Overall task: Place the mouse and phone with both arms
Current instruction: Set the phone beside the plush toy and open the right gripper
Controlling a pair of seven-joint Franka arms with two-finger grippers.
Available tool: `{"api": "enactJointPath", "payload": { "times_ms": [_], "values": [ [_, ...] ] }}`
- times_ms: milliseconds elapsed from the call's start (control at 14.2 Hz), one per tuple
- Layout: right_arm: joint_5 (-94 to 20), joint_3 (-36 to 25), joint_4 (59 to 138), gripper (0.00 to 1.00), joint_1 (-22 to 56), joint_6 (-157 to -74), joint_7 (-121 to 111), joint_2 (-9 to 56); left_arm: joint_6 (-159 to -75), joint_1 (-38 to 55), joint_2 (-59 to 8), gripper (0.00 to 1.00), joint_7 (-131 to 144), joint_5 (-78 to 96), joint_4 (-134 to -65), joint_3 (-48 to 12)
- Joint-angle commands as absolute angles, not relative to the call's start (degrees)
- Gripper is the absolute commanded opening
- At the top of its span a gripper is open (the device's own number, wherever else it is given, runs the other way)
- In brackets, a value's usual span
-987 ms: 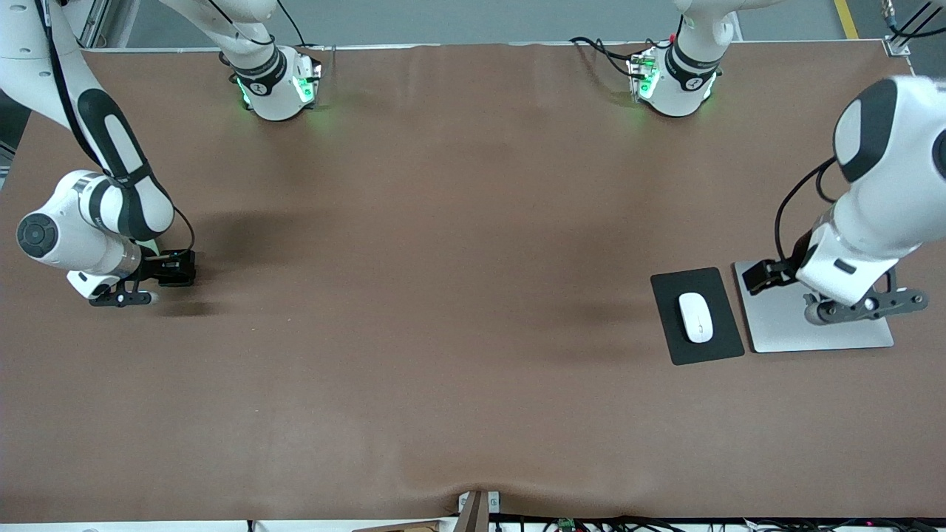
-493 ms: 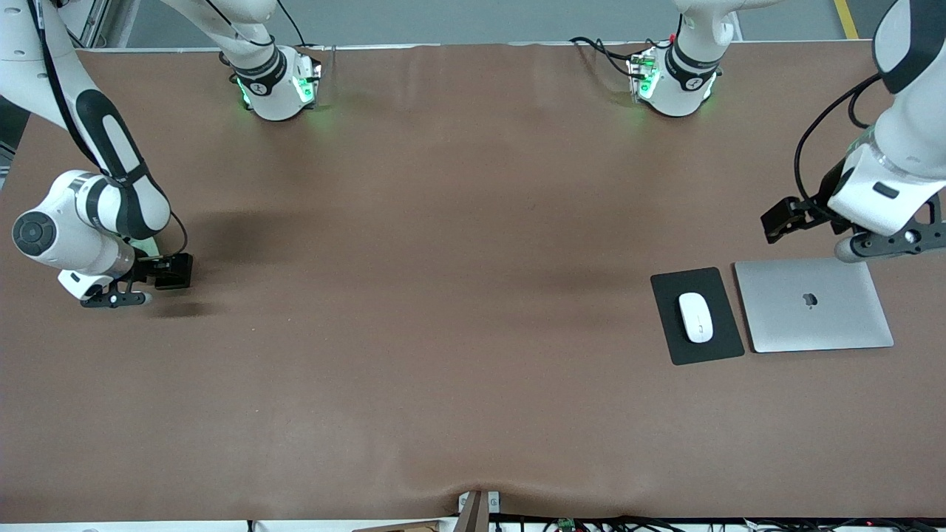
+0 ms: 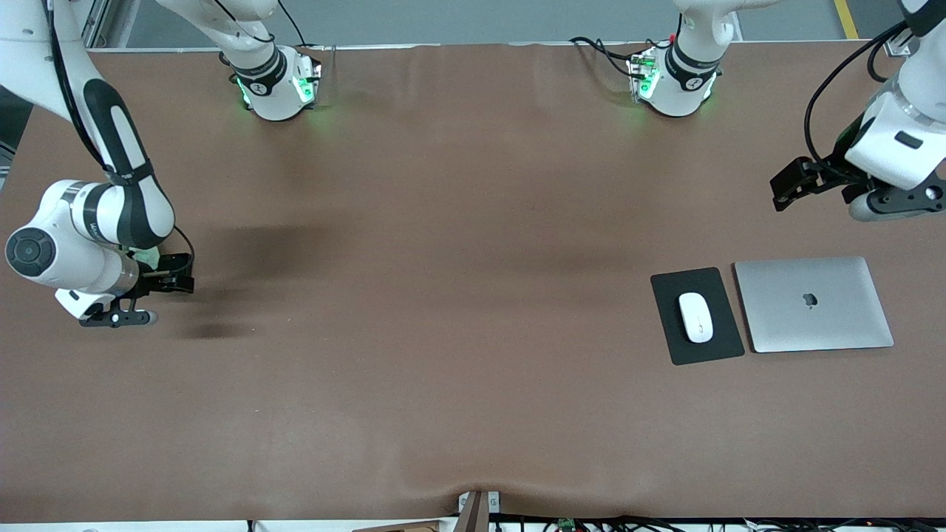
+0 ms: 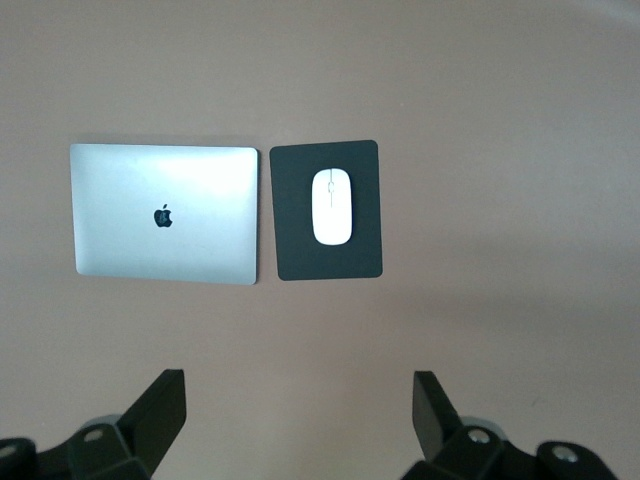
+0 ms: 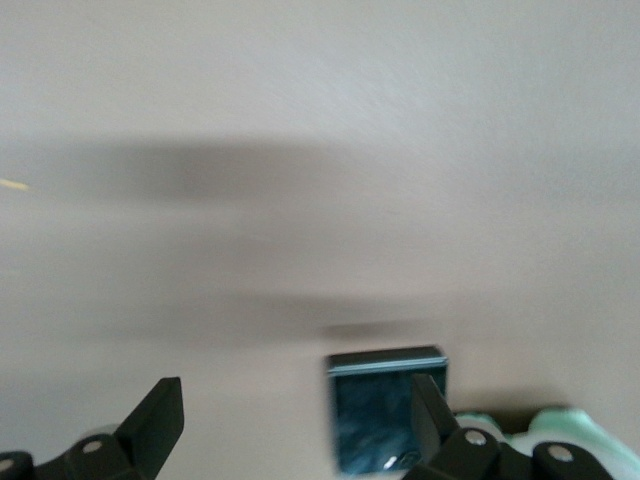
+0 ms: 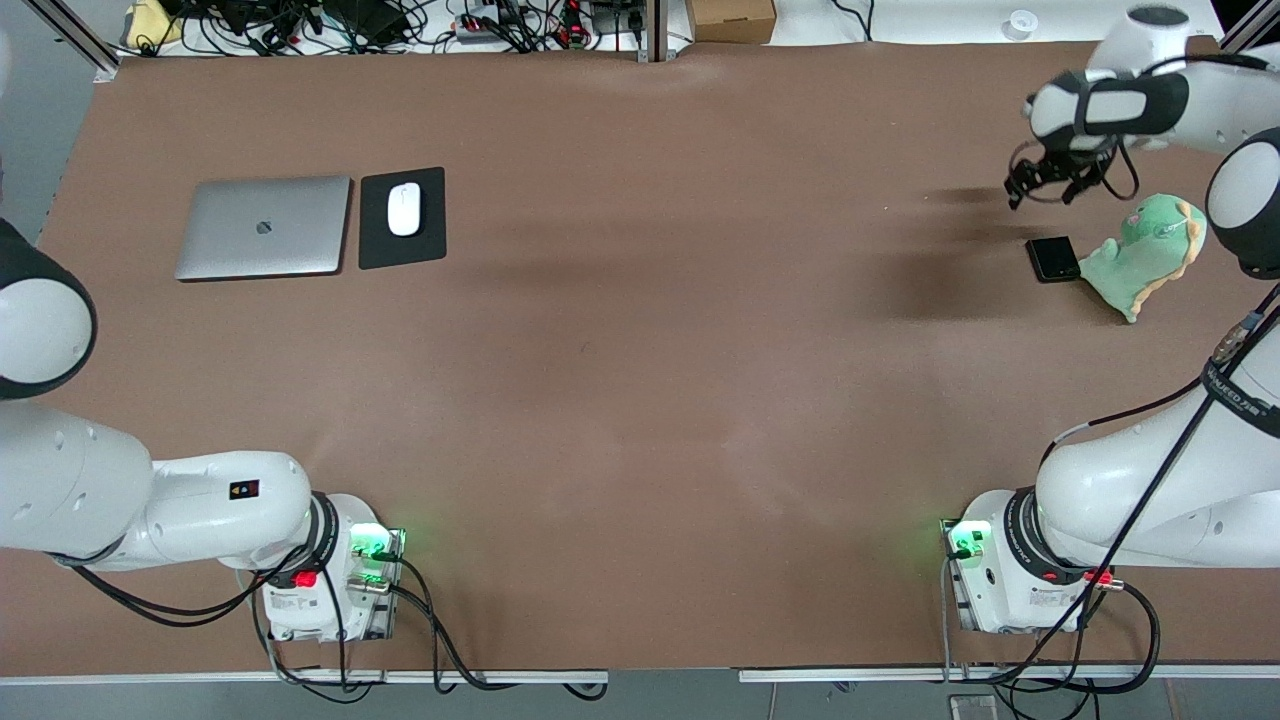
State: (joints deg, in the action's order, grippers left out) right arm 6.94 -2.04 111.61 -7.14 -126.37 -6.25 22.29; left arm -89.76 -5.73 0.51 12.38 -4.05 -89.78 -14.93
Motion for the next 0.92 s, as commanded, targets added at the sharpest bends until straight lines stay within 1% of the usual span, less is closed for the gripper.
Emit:
{"api": "enactJointPath", "payload": {
  "times_ms": [0, 211, 564, 705, 846],
  "values": [
    [6.7, -2.0, 108.0, 1.0, -3.4, -118.8, -1.7, 17.2, -88.0, -1.4, 3.1, 1.0, 10.6, -2.7, -91.6, -10.4],
    [-0.8, -1.9, 106.3, 1.0, -2.4, -111.1, -2.3, 11.2, -87.8, -1.0, 3.8, 1.0, 10.7, -1.7, -91.9, -9.8],
    [-1.4, -1.7, 106.2, 1.0, -1.3, -103.3, -1.7, 0.3, -87.6, -1.4, 3.4, 1.0, 10.5, -1.5, -91.4, -9.9],
    [-1.4, -1.5, 105.1, 1.0, -1.7, -99.7, -1.6, -2.3, -87.5, -1.4, 3.4, 1.0, 10.5, -1.5, -91.3, -9.9],
    [-1.4, -1.8, 102.0, 1.0, -1.7, -94.2, -1.0, -3.0, -87.5, -1.5, 3.4, 1.0, 10.5, -1.5, -91.1, -9.8]
  ]
}}
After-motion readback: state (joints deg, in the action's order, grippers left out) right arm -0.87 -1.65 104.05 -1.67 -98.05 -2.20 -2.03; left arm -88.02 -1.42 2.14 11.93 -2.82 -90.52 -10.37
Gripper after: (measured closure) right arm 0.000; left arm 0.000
